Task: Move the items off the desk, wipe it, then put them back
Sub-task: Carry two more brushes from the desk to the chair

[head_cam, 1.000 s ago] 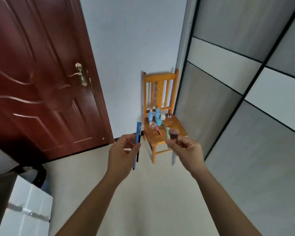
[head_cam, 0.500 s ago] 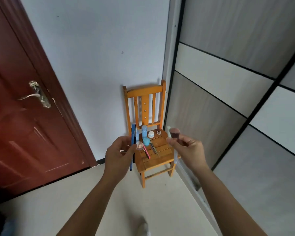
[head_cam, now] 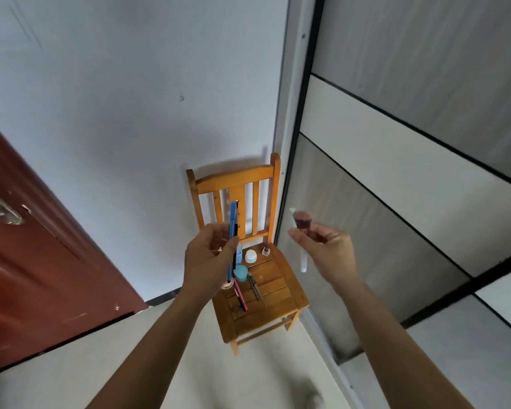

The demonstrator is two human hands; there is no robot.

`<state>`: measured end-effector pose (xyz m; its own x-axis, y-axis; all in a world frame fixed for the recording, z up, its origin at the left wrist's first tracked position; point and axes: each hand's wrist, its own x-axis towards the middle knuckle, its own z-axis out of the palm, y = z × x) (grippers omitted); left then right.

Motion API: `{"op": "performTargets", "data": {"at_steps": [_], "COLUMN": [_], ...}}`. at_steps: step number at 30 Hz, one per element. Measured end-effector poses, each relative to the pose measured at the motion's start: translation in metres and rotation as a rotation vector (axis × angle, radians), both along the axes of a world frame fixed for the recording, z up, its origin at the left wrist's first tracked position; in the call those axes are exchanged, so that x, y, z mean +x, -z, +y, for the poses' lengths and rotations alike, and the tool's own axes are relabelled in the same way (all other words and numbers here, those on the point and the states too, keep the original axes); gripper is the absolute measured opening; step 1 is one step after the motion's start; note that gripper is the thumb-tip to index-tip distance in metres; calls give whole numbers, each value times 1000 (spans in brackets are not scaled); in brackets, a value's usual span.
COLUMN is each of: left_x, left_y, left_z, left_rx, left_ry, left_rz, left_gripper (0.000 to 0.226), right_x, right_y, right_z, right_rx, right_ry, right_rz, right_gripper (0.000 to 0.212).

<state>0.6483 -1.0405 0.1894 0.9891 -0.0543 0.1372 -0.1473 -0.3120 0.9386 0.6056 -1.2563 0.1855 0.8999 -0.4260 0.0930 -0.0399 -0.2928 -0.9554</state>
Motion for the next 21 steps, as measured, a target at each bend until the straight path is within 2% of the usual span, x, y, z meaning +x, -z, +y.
{"op": "performTargets", "data": {"at_steps": [3,7,15,21], "left_x": [29,66,112,138], "left_y": [3,11,38,62], "left_z": [-27,-60,-105,-111], "left_rx": [1,33,87,88], "left_ry": [-47,-149,-293,-268], "left_rz": [9,47,100,179], "left_gripper": [19,16,12,14], "right_x": [44,102,179,202], "right_y": [7,22,51,73], "right_z": [-25,-62,-102,-104], "right_rx": [19,8,34,94], "right_ry": [-50,-152,-276,-269], "right_rz": [32,36,129,214], "right_gripper": [3,32,35,36]}}
